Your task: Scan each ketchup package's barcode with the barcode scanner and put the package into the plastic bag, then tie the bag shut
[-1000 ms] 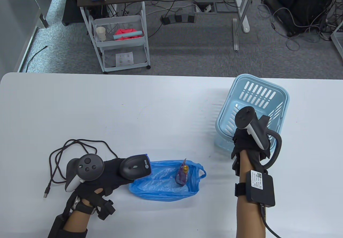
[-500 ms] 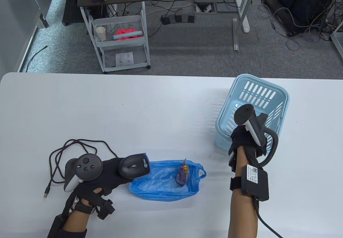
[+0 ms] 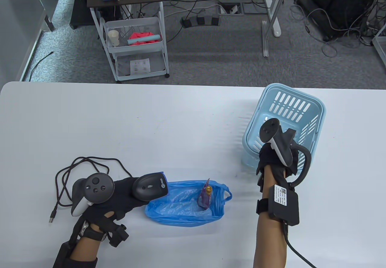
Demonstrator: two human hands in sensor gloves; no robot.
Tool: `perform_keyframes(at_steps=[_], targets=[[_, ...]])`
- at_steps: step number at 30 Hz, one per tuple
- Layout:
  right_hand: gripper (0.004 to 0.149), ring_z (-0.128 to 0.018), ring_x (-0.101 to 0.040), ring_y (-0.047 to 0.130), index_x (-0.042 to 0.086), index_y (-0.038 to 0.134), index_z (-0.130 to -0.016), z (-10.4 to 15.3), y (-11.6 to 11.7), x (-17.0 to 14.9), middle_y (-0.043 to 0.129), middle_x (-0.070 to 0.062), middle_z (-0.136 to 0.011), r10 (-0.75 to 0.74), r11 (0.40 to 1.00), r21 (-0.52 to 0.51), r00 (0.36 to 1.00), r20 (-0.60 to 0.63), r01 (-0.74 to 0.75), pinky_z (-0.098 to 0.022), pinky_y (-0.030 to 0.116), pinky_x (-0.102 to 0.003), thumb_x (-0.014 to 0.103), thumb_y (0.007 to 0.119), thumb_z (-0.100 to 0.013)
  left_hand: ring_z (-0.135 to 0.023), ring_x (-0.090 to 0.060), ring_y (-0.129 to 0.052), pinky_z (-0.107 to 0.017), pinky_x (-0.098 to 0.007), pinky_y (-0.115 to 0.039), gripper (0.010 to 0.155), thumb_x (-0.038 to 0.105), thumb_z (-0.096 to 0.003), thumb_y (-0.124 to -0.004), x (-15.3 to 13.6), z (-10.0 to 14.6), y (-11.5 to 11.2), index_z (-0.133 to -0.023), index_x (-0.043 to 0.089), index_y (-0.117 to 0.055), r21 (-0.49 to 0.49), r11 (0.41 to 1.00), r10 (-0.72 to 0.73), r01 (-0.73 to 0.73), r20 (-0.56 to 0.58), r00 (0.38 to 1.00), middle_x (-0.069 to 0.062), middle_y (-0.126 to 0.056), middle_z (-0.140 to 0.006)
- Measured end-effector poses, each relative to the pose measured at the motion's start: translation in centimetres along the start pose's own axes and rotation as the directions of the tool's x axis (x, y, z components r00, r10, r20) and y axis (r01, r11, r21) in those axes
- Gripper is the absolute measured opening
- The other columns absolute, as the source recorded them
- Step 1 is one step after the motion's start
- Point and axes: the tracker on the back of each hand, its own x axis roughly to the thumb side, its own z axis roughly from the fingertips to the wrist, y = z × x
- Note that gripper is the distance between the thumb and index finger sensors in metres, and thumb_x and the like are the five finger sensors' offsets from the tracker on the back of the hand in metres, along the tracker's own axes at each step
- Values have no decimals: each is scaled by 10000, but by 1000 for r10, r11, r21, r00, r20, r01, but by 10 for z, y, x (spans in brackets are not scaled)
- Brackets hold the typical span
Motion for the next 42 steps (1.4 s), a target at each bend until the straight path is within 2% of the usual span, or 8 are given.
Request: perform_keyframes(at_steps=[12,22,36,42], targets=[[431,-559,-346,936,93,747,-921,17,-21,2,886,-205,-793,-59,990,-128,996,60,66,-406,802,-456,200,793,-506,-681,-287,-975,-627,-528,-761,518,496,-427,-896,-2,0,1,-885,259,-844,3,1000,8,-8,-15,1000,3,-890,-855],[431,-566,-346,928,94,747,-920,40,-58,0,882,-203,-792,-141,966,-202,984,113,162,-415,796,-458,212,795,-509,-680,-288,-976,-626,-527,-762,518,496,-425,-897,-4,0,2,-883,258,-847,3,1000,24,-24,-23,999,3,-892,-853],[434,-573,-345,918,101,739,-930,92,-111,5,876,-201,-791,-180,901,-345,950,253,263,-424,788,-459,220,790,-516,-680,-286,-975,-625,-527,-763,518,496,-427,-895,-4,0,3,-884,258,-845,11,999,46,-46,-7,999,4,-890,-854],[435,-572,-345,918,99,740,-932,116,-126,16,876,-202,-788,-195,883,-342,915,353,320,-423,788,-458,223,788,-518,-681,-286,-974,-627,-527,-762,517,495,-427,-896,-5,-1,2,-883,259,-846,6,999,51,-51,-8,999,3,-890,-854]])
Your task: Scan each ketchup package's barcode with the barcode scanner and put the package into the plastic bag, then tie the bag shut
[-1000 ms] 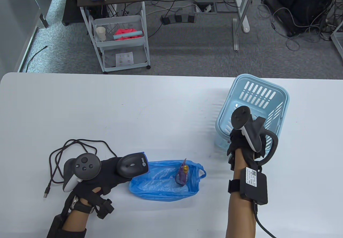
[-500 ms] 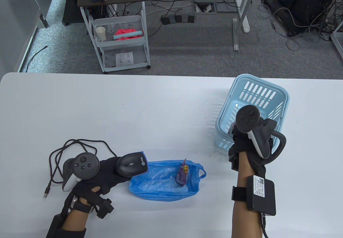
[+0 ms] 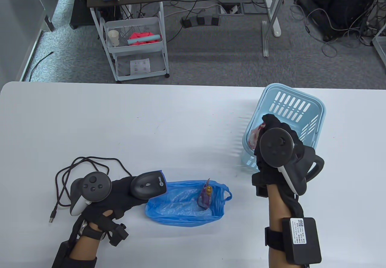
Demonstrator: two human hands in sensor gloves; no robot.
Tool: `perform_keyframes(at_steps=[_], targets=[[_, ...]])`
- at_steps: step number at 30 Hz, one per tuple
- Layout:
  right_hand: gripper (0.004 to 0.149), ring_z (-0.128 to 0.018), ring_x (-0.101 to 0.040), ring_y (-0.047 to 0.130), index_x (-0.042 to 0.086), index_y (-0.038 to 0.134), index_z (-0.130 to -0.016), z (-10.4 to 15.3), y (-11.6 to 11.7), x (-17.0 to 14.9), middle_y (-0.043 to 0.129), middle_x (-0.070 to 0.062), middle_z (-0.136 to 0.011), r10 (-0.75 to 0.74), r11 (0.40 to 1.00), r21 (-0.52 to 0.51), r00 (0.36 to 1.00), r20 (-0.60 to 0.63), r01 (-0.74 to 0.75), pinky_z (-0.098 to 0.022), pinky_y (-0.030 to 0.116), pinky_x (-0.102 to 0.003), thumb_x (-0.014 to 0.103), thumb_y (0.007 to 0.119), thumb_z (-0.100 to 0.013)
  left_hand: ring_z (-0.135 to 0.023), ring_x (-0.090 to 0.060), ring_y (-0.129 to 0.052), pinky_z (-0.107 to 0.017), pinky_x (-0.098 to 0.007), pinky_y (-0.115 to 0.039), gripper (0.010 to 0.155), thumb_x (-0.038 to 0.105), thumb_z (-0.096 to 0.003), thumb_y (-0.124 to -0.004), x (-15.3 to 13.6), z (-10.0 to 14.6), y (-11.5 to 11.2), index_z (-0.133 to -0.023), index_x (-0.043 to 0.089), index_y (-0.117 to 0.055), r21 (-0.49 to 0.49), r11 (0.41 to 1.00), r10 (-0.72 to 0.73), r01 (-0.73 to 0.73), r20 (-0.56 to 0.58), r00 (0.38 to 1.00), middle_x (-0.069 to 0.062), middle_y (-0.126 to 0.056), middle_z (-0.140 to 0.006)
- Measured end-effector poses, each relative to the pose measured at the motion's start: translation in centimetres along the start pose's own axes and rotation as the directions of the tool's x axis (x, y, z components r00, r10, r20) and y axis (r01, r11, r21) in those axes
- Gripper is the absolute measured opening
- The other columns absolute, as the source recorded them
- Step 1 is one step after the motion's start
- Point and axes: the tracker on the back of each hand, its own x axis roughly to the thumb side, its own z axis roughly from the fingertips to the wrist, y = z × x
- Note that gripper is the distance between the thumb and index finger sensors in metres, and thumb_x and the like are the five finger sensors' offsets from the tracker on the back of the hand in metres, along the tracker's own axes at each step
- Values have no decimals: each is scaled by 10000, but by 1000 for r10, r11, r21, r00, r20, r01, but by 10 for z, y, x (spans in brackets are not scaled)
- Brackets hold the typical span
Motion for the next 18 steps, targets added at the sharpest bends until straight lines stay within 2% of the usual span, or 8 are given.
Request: perform_keyframes(at_steps=[4,9,18], targets=[[436,-570,-345,920,96,741,-931,9,2,18,879,-201,-783,-26,999,21,996,89,24,-420,791,-458,225,789,-518,-681,-286,-975,-625,-528,-763,519,496,-425,-896,0,1,1,-883,258,-846,7,1000,0,-1,2,1000,2,-892,-853],[435,-566,-344,923,95,745,-929,25,15,44,884,-198,-776,-45,998,58,977,210,33,-418,793,-456,232,787,-518,-681,-284,-976,-626,-526,-763,517,496,-427,-895,2,1,1,-884,258,-845,12,1000,-11,11,7,1000,2,-891,-853],[435,-560,-344,926,89,747,-928,46,48,80,888,-200,-771,-126,973,224,933,338,51,-412,795,-455,235,788,-520,-682,-287,-974,-626,-528,-762,518,496,-426,-896,5,3,3,-883,258,-845,29,1000,-6,5,26,1000,3,-891,-854]])
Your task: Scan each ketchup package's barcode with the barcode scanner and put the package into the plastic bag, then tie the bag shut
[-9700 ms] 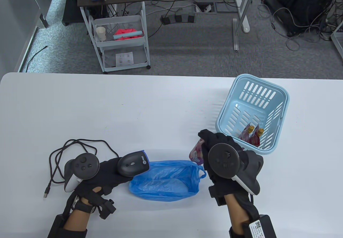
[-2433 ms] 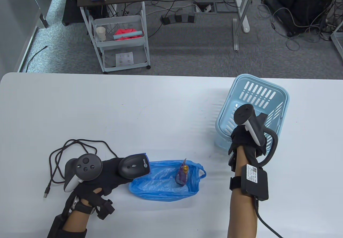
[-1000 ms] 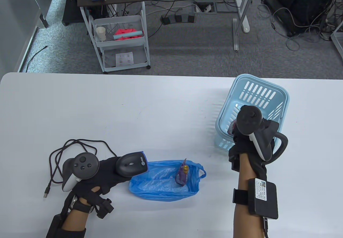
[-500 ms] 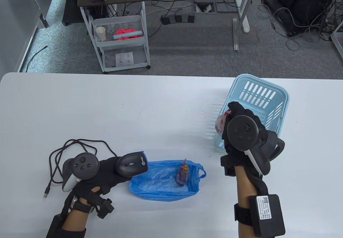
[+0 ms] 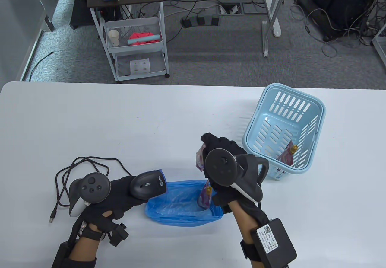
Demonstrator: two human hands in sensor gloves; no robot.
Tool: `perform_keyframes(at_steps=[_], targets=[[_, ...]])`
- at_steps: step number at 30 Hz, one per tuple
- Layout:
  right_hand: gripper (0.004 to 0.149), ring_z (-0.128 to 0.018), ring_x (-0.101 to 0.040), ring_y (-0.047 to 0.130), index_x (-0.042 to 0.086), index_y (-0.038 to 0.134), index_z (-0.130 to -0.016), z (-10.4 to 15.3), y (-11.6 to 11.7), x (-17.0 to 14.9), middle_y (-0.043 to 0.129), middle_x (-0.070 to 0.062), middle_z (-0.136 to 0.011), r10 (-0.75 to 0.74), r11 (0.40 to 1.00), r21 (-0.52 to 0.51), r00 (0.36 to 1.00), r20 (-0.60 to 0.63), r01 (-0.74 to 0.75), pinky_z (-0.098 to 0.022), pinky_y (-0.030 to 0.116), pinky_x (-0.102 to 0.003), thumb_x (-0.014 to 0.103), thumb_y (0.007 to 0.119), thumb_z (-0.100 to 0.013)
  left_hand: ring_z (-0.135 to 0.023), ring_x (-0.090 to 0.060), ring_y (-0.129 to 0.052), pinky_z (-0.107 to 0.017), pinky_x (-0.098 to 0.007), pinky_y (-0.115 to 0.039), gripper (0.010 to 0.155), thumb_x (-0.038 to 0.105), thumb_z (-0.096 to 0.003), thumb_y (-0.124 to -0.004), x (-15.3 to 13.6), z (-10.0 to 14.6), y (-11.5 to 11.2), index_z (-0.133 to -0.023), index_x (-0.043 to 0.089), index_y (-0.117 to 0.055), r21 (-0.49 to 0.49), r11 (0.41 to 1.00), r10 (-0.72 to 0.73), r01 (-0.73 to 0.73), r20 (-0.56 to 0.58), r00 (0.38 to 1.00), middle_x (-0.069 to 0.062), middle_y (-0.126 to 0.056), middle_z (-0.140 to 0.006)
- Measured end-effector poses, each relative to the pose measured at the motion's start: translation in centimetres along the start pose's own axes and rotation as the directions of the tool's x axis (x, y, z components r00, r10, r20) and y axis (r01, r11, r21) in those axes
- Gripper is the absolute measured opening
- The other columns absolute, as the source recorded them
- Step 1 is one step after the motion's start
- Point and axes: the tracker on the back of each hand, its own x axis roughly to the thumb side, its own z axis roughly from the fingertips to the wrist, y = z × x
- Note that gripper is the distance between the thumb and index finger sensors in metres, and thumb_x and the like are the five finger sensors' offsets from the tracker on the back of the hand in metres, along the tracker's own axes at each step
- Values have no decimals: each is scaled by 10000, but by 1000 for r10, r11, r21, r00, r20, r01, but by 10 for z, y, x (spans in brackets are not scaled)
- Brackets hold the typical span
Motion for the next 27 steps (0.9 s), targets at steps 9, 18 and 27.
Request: perform_keyframes(at_steps=[9,18,27], targets=[[433,-553,-341,930,84,756,-922,7,33,22,896,-197,-762,-7,993,117,995,97,-5,-407,798,-453,236,795,-518,-684,-283,-974,-626,-527,-763,512,496,-422,-897,12,2,-3,-875,262,-851,28,999,-27,26,59,998,10,-892,-851],[433,-541,-339,937,69,762,-908,14,43,30,904,-199,-748,-6,985,171,990,141,-19,-401,803,-453,242,804,-513,-703,-282,-971,-631,-528,-759,510,494,-425,-895,15,0,-11,-877,260,-852,-22,996,-81,83,66,994,20,-889,-859],[436,-535,-340,941,54,764,-904,17,44,30,909,-203,-741,-18,980,198,989,145,-11,-397,805,-453,240,808,-512,-702,-281,-972,-630,-524,-761,509,495,-426,-893,16,-2,-18,-871,251,-857,-38,993,-108,111,72,992,21,-892,-853]])
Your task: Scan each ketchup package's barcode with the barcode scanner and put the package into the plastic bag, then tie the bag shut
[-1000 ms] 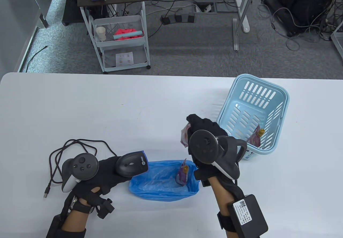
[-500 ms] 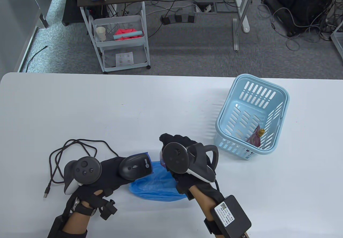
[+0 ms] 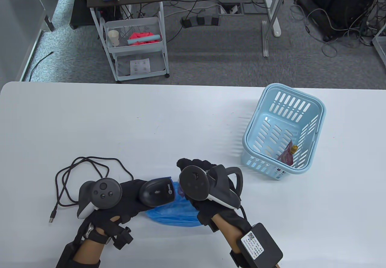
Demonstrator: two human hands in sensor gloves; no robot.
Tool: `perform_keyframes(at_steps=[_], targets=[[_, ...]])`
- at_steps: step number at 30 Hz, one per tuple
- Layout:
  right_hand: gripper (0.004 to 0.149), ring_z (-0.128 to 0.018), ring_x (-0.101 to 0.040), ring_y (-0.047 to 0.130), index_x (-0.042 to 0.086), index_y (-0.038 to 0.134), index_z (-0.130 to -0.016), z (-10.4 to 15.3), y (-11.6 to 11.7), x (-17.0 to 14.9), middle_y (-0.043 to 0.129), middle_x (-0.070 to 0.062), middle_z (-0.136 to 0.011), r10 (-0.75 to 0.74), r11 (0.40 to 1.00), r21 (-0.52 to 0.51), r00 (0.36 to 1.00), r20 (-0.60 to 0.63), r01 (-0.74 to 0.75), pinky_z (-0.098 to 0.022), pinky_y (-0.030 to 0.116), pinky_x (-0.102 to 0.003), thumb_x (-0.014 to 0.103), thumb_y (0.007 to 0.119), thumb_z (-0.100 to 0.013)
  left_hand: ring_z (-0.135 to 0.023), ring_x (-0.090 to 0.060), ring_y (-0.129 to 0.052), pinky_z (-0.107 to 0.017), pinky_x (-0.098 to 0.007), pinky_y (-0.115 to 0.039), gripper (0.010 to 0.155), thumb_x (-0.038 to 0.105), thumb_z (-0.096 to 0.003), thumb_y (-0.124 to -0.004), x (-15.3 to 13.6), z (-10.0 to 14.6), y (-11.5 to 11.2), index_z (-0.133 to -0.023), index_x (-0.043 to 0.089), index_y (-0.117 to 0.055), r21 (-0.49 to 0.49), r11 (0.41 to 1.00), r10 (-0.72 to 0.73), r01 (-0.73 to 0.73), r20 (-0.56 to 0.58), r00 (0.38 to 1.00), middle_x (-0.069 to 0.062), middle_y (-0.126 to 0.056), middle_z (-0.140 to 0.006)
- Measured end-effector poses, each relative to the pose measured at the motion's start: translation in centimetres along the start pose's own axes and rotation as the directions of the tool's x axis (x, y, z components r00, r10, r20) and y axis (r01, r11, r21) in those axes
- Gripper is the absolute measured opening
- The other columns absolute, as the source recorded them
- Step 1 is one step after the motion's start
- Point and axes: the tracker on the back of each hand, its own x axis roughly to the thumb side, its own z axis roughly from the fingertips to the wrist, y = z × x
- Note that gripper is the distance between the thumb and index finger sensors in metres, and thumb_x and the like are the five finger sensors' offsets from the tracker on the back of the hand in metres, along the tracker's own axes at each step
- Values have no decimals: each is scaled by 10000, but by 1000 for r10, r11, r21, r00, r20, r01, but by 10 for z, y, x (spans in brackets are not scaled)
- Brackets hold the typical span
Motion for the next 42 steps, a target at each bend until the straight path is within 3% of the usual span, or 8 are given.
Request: perform_keyframes(at_steps=[12,22,42], targets=[[436,-542,-345,940,50,761,-905,2,2,0,907,-199,-747,1,1000,25,1000,3,-1,-401,804,-456,236,807,-513,-708,-285,-966,-633,-525,-754,511,491,-432,-888,1,-2,-3,-877,242,-853,-38,999,12,-12,-4,1000,25,-886,-860],[439,-558,-351,934,50,756,-909,5,4,1,899,-201,-760,-2,1000,31,1000,9,2,-415,799,-462,233,808,-513,-689,-284,-977,-623,-521,-765,512,497,-427,-890,-3,-1,1,-874,252,-854,0,999,49,-49,-20,999,9,-895,-851],[441,-456,-302,944,40,787,-886,6,41,5,928,-200,-743,98,980,174,995,21,-100,-338,816,-412,236,844,-495,-677,-284,-978,-621,-525,-766,513,498,-427,-891,-29,5,16,-874,248,-852,65,987,154,-149,-91,984,6,-896,-846]])
